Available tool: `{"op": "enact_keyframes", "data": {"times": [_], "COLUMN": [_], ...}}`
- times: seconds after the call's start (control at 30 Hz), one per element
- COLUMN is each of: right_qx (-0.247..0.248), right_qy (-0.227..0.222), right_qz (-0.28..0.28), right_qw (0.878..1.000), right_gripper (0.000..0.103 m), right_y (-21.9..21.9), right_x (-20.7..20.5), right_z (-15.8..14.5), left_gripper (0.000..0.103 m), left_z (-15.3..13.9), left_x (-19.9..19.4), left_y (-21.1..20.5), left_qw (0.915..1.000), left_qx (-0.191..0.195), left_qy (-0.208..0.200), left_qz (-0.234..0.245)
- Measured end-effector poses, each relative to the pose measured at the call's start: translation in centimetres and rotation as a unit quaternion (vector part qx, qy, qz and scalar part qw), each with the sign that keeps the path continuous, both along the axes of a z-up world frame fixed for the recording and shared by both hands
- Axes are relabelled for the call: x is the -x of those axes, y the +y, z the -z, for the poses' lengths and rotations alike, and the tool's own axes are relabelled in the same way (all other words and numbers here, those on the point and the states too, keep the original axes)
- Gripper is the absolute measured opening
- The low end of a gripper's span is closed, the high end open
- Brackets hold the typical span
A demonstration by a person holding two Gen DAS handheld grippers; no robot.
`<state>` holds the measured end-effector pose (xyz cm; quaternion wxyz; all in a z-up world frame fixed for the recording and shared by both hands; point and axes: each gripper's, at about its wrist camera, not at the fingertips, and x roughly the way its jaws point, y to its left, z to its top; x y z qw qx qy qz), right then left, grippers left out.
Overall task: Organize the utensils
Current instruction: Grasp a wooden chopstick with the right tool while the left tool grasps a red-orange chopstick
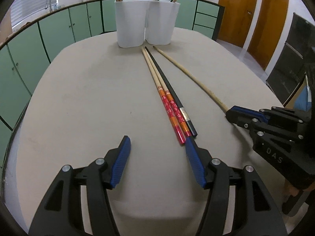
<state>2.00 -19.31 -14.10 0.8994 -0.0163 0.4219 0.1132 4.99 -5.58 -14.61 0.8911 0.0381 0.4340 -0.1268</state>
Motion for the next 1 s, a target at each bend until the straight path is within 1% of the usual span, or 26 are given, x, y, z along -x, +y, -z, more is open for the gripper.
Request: {"op": "enact_keyframes", "data": {"times": [0.07,0.13,0.23,0.33,0.47,0.53,0.6,0.63,0.67,0.7,0.73,0.87,1.0], "right_qx": [-0.001,-0.002,-0.004,-0.002,-0.005,-0.012,-0.014,-0.014,-0.012,-0.012,-0.013,-0.02,-0.026], "right_qy": [0.0,0.001,0.001,0.0,0.001,0.004,0.005,0.005,0.004,0.004,0.004,0.005,0.004], "right_qz": [0.0,0.0,-0.002,-0.008,-0.009,-0.01,-0.011,-0.011,-0.012,-0.012,-0.012,-0.012,-0.011], "right_qw": [1.0,1.0,1.0,1.0,1.0,1.0,1.0,1.0,1.0,1.0,1.0,1.0,1.0], "right_gripper": [0.007,0.007,0.007,0.008,0.008,0.008,0.008,0.008,0.008,0.007,0.007,0.007,0.006], "right_y": [0.0,-0.1,-0.1,0.1,0.0,-0.2,-0.2,-0.2,-0.1,-0.1,-0.2,-0.3,-0.4], "right_x": [-0.1,-0.1,-0.1,0.1,0.1,-0.1,-0.2,-0.2,-0.2,-0.2,-0.3,-0.3,-0.3], "right_z": [0.0,0.0,0.0,0.0,0.0,0.0,0.0,0.0,0.0,0.0,0.0,0.1,0.0], "left_gripper": [0.058,0.058,0.057,0.057,0.055,0.048,0.033,0.029,0.017,0.009,0.006,0.005,0.005], "left_z": [0.0,0.0,-0.2,-0.3,-0.3,-0.3,-0.3,-0.3,-0.3,-0.3,-0.2,-0.3,-0.5], "left_x": [-0.1,-0.2,-0.2,-0.3,-0.6,-0.7,-0.8,-0.8,-0.9,-0.9,-1.0,-0.9,-0.7], "left_y": [-0.1,0.4,1.3,1.3,0.6,0.5,0.4,0.3,0.3,0.3,0.1,-0.2,0.1], "left_qw": [1.0,0.9997,0.9993,0.9991,0.9992,0.9993,0.9993,0.9994,0.9994,0.9995,0.9995,0.9996,0.9994], "left_qx": [-0.004,-0.006,0.001,0.006,0.005,0.005,0.006,0.008,0.009,0.01,0.011,0.003,0.004], "left_qy": [-0.001,-0.001,0.0,0.0,-0.001,-0.003,-0.003,-0.004,-0.003,-0.002,-0.001,-0.005,-0.009], "left_qz": [-0.006,-0.022,-0.037,-0.041,-0.039,-0.038,-0.037,-0.035,-0.033,-0.031,-0.028,-0.028,-0.034]}}
